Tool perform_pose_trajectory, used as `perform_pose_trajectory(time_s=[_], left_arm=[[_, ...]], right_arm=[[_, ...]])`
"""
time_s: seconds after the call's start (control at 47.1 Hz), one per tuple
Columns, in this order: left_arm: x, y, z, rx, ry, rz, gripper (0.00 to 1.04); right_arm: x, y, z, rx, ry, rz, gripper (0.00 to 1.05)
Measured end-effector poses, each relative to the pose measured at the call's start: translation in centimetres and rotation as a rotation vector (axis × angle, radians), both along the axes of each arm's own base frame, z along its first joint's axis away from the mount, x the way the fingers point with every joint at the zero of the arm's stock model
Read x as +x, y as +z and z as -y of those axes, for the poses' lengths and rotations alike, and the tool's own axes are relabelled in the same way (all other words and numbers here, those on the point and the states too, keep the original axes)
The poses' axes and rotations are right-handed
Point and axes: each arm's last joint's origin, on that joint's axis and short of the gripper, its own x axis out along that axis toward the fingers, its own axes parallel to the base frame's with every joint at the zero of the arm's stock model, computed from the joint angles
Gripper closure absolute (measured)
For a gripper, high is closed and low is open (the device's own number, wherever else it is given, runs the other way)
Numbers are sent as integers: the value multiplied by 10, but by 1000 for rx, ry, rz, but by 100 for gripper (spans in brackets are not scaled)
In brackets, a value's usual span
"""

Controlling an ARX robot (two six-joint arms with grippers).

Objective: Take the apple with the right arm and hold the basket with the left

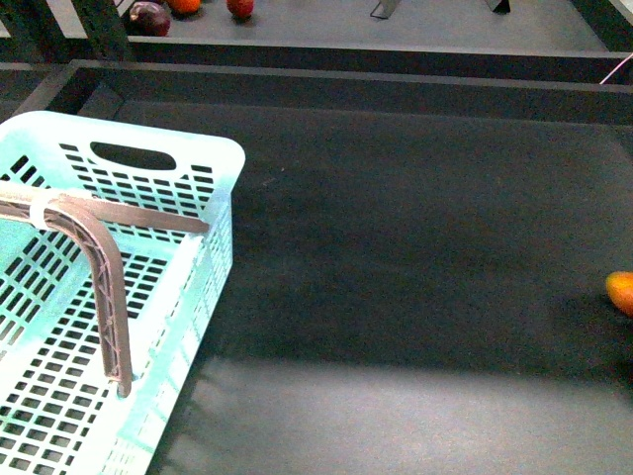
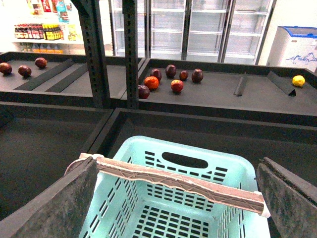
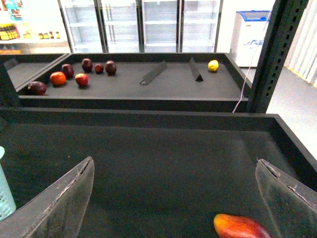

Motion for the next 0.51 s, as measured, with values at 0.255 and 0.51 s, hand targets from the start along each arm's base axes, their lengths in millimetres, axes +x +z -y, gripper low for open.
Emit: perform_pose_trajectory(time_s=[0.255,0.51], left_arm=[[0,0,0,0,0,0,7],[26,24,5,-381,-190,-430,7]], right_arm=[[0,0,0,0,0,0,9],[0,0,0,0,0,0,9]])
